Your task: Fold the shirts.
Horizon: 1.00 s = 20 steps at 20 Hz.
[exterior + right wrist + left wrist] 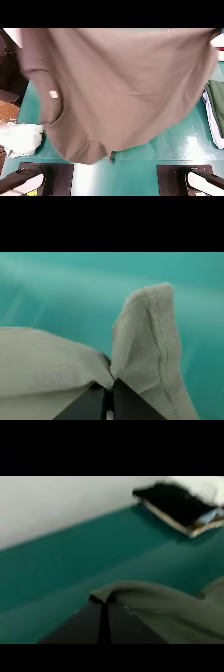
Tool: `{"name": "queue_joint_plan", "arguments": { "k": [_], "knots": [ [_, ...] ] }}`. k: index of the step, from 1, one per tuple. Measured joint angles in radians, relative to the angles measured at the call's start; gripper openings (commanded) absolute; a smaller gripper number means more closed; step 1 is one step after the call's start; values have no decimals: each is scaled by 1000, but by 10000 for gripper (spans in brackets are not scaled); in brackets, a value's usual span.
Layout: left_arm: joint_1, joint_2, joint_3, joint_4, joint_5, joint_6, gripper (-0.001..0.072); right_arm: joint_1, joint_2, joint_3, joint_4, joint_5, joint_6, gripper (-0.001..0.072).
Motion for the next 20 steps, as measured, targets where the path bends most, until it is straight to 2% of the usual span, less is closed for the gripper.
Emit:
{"name": "queue_joint_plan", "arguments": {
  "k": [3, 7, 8, 9, 10, 11, 12, 13, 16, 20],
  "knots": [
    [0, -241, 1, 16, -51, -5, 30, 47, -123, -113, 0, -47, 8, 19],
    [-1, -494, 2, 21, -55, -6, 31, 89, -276, -219, 2, -191, 11, 20],
    [-1, -533, 2, 21, -49, -9, 159, 93, -304, -231, 2, -223, 11, 24],
    [-1, -563, 3, 21, -40, -17, 511, 97, -331, -240, 2, -254, 12, 61],
    [-1, -584, 2, 24, -40, -24, 672, 99, -352, -246, 4, -277, 13, 280],
    [0, -598, 4, 25, -37, -33, 609, 101, -369, -251, 5, -297, 12, 399],
    [4, -608, 9, 24, -36, -43, 519, 98, -378, -254, 5, -311, 12, 399],
    [12, -617, 17, 25, -49, -58, 500, 90, -382, -256, 8, -315, 12, 397],
    [63, -618, 44, 14, -148, -94, 500, 50, -359, -261, 8, -263, -6, 387],
    [149, -536, -17, -32, -285, -115, 500, -25, -277, -265, 8, -85, -61, 387]
  ]
}}
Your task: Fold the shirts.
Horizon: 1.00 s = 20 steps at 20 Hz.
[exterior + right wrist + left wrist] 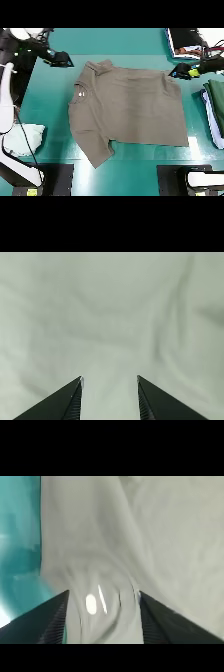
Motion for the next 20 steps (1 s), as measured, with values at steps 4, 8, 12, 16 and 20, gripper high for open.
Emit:
{"name": "queue_joint_plan", "arguments": {
  "k": [4, 8, 12, 16, 20],
  "knots": [
    [42, 179, -279, -5, -44, 6, 500, -51, 126, -69, 0, 102, -34, 387],
    [55, 404, -715, 3, -8, 34, 501, -83, 269, -223, 2, 109, -57, 386],
    [58, 583, -1103, 2, 95, 44, 501, -94, 375, -349, 3, 93, -69, 387],
    [60, 650, -1313, -58, 193, 54, 501, -97, 422, -397, 4, 85, -75, 386],
    [53, 669, -1398, -175, 254, 100, 500, -98, 436, -410, 4, 83, -77, 387]
  ]
}}
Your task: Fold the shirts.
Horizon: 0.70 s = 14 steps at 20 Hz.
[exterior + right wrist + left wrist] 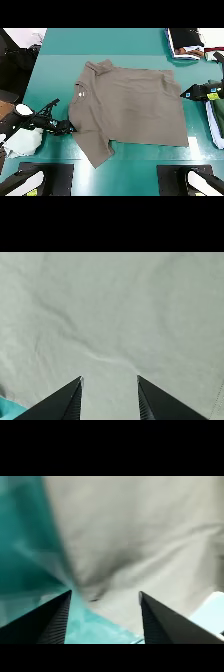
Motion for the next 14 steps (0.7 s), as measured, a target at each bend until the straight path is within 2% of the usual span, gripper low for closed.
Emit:
{"name": "queue_joint_plan", "arguments": {
  "k": [1, 2, 3, 4, 9, 14],
  "knots": [
    [-8, 2, -9, -16, 10, 6, 498, 0, 2, -1, 0, 0, 0, 387],
    [-21, 3, -16, -29, 22, 11, 405, 0, 3, -3, 0, 0, 0, 387],
    [-36, 3, -21, -32, 41, 13, 89, 0, 3, -3, 0, 2, 0, 387],
    [-48, 3, -25, -29, 60, 13, 29, -1, 4, -4, -1, 7, -1, 387],
    [-76, 5, 31, -48, 82, 5, 29, -90, 18, -51, -39, 102, -10, 387],
    [-81, 5, 135, -52, 64, 5, 29, -309, 50, -278, -134, 132, -18, 390]
  ]
}}
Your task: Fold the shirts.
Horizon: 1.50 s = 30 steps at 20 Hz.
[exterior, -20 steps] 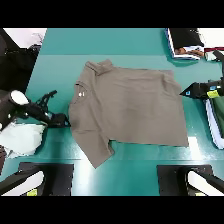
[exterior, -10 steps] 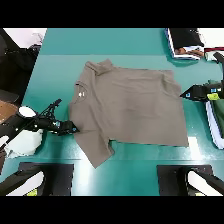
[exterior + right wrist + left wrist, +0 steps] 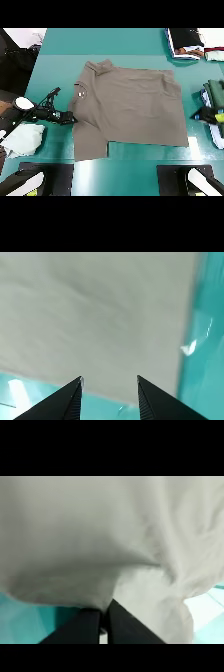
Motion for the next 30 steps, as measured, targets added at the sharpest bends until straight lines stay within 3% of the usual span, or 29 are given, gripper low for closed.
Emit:
{"name": "queue_joint_plan", "arguments": {
  "k": [4, 10, 15, 16, 17, 20, 24, 30],
  "knots": [
    [-1, 0, 33, 0, -6, 14, 29, -153, -37, -164, -31, -24, -24, 388],
    [-1, 0, 44, -1, -13, 40, 29, -215, -103, -262, -50, -85, -39, 383],
    [-1, 0, 45, -1, -14, 47, 29, -223, -145, -293, -46, -60, -40, 307],
    [-1, 0, 45, -1, -14, 47, 29, -222, -145, -307, -46, -54, -40, 273],
    [-1, 0, 45, -1, -14, 47, 29, -216, -141, -323, -47, -55, -40, 141],
    [-1, 0, 45, -1, -14, 48, 29, -182, -94, -356, -60, -91, -42, 22],
    [-1, 2, 47, -1, -13, 48, 28, -128, 0, -328, -77, -168, -32, 20],
    [-1, 116, 241, 24, -9, 19, 28, 26, 145, -48, 13, -105, 47, 20]
  ]
}}
